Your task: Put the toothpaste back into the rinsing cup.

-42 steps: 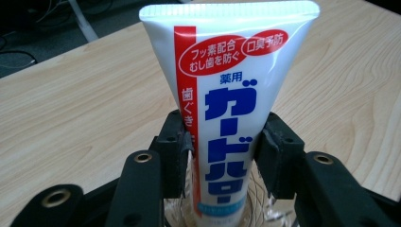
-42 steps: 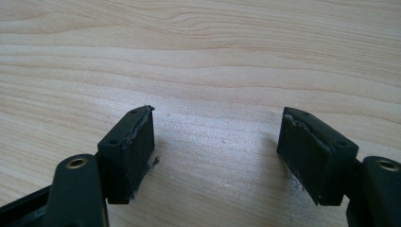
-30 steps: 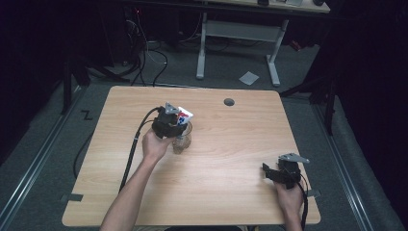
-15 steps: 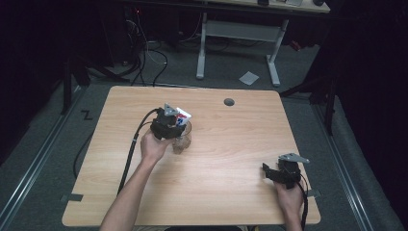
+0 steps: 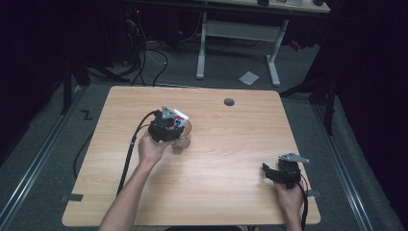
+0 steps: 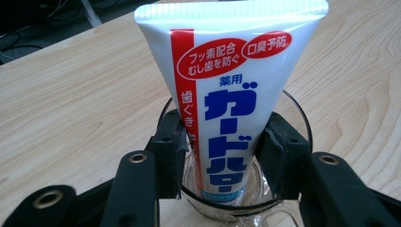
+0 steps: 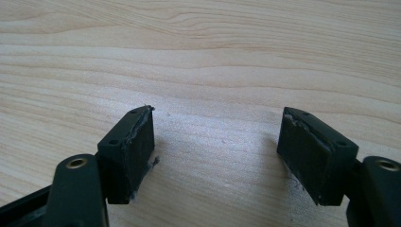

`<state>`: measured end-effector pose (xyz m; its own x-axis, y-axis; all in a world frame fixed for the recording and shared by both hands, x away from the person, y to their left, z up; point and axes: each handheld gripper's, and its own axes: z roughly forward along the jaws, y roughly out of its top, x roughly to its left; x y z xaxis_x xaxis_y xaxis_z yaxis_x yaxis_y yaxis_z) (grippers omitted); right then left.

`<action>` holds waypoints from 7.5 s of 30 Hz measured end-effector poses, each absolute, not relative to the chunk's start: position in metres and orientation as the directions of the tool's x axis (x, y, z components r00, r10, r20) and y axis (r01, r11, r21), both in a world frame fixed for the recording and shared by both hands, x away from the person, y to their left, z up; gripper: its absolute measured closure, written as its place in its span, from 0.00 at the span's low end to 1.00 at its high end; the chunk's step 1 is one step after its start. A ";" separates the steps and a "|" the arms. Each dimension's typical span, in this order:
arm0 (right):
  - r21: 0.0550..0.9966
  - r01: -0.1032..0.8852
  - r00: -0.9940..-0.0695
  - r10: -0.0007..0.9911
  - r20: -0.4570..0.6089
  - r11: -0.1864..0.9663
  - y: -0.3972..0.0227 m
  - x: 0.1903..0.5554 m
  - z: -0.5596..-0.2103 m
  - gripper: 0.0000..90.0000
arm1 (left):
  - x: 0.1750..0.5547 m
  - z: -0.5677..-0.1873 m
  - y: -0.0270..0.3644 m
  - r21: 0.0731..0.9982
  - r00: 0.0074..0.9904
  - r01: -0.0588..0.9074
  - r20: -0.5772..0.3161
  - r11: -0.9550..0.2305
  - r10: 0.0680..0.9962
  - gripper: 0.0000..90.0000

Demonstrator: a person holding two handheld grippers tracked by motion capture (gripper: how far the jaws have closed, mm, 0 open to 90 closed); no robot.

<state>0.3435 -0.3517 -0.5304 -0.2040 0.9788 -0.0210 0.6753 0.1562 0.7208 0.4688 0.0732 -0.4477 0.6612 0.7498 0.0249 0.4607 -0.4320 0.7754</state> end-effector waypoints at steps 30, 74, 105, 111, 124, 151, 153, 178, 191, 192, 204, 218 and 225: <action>0.720 0.676 -0.202 0.979 -0.020 0.154 -0.352 0.344 -0.530 0.31 | 0.459 -0.438 0.079 0.789 0.668 0.437 0.035 -0.431 0.743 0.36; 0.721 0.676 -0.202 0.979 -0.020 0.154 -0.352 0.344 -0.530 0.31 | 0.444 -0.424 0.119 0.828 0.626 0.432 0.011 -0.358 0.780 0.37; 0.721 0.676 -0.202 0.979 -0.020 0.154 -0.352 0.344 -0.530 0.31 | 0.428 -0.417 0.164 0.854 0.552 0.450 -0.035 -0.262 0.833 0.38; 0.721 0.676 -0.202 0.979 -0.020 0.154 -0.352 0.344 -0.530 0.31 | 0.425 -0.417 0.171 0.859 0.539 0.451 -0.044 -0.244 0.841 0.38; 0.721 0.676 -0.202 0.979 -0.020 0.154 -0.352 0.344 -0.530 0.31 | 0.416 -0.414 0.188 0.873 0.515 0.444 -0.065 -0.201 0.855 0.37; 0.721 0.676 -0.202 0.979 -0.020 0.154 -0.352 0.344 -0.530 0.31 | 0.402 -0.421 0.216 0.874 0.466 0.460 -0.091 -0.154 0.880 0.37; 0.721 0.676 -0.202 0.979 -0.020 0.154 -0.352 0.344 -0.530 0.31 | 0.400 -0.421 0.217 0.874 0.462 0.456 -0.074 -0.166 0.884 0.37; 0.721 0.676 -0.202 0.979 -0.021 0.155 -0.352 0.343 -0.530 0.31 | 0.386 -0.441 0.229 0.864 0.432 0.483 -0.092 -0.144 0.897 0.37; 0.720 0.676 -0.202 0.979 -0.021 0.155 -0.352 0.343 -0.530 0.31 | 0.382 -0.451 0.232 0.857 0.424 0.499 -0.112 -0.129 0.899 0.37; 0.721 0.676 -0.202 0.979 -0.021 0.155 -0.352 0.343 -0.530 0.31 | 0.381 -0.452 0.232 0.857 0.423 0.500 -0.113 -0.127 0.899 0.37; 0.721 0.676 -0.201 0.979 -0.021 0.154 -0.352 0.343 -0.530 0.31 | 0.378 -0.463 0.233 0.846 0.419 0.518 -0.126 -0.123 0.899 0.38; 0.721 0.676 -0.201 0.979 -0.021 0.153 -0.352 0.343 -0.530 0.31 | 0.376 -0.477 0.232 0.832 0.410 0.540 -0.129 -0.126 0.903 0.38; 0.721 0.676 -0.201 0.979 -0.020 0.154 -0.352 0.343 -0.530 0.31 | 0.374 -0.484 0.231 0.825 0.405 0.552 -0.140 -0.120 0.903 0.38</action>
